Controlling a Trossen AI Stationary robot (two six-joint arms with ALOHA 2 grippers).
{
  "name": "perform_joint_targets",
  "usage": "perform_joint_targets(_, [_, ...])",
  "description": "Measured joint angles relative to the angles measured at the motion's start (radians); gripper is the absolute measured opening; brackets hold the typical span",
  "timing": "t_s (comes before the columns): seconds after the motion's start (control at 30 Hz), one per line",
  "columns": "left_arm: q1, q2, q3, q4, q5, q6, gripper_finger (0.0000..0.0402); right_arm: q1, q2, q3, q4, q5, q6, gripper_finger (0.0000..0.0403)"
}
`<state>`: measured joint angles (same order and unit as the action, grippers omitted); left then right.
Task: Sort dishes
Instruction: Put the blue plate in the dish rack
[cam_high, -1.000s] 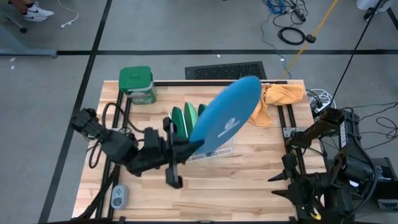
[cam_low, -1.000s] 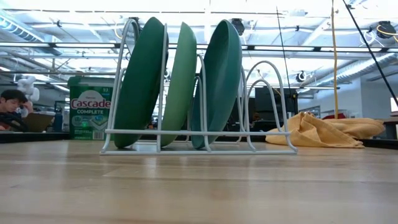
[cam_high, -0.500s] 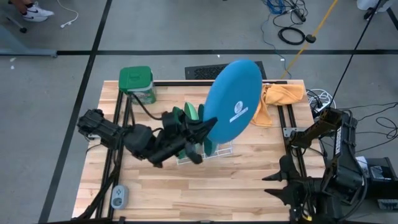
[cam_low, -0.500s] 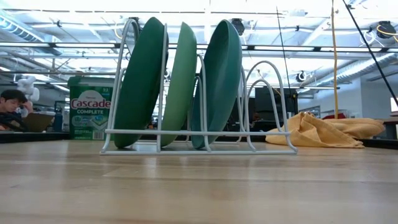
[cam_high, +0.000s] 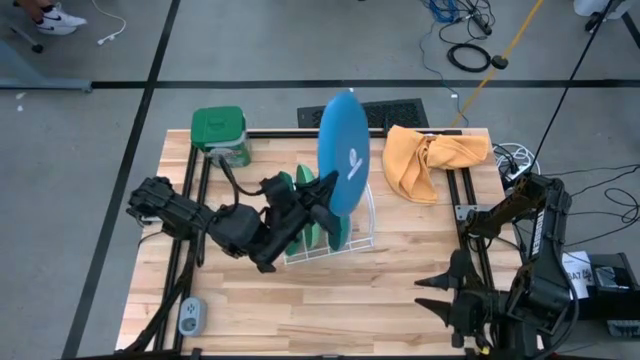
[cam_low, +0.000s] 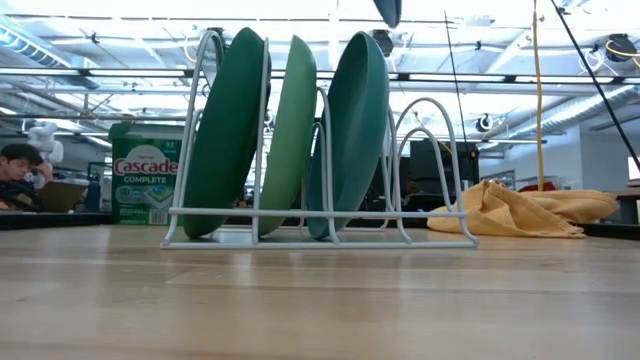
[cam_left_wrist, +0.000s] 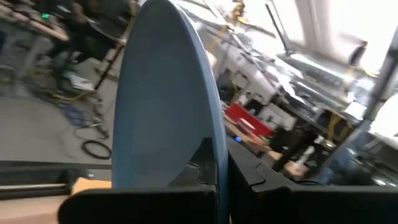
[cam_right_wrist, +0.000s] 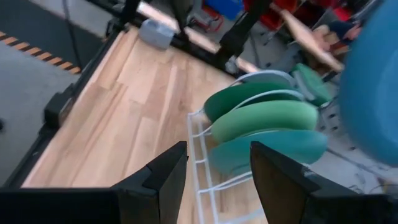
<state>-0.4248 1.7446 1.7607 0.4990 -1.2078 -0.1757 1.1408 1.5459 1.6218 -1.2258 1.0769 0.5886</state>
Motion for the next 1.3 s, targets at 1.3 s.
perform_joint_targets(1.3, [0.005,0.427,0.342,0.082,-0.235,0.156,0.0003,0.008,0.000,0.000,-0.005,0.021,-0.055,0.0169])
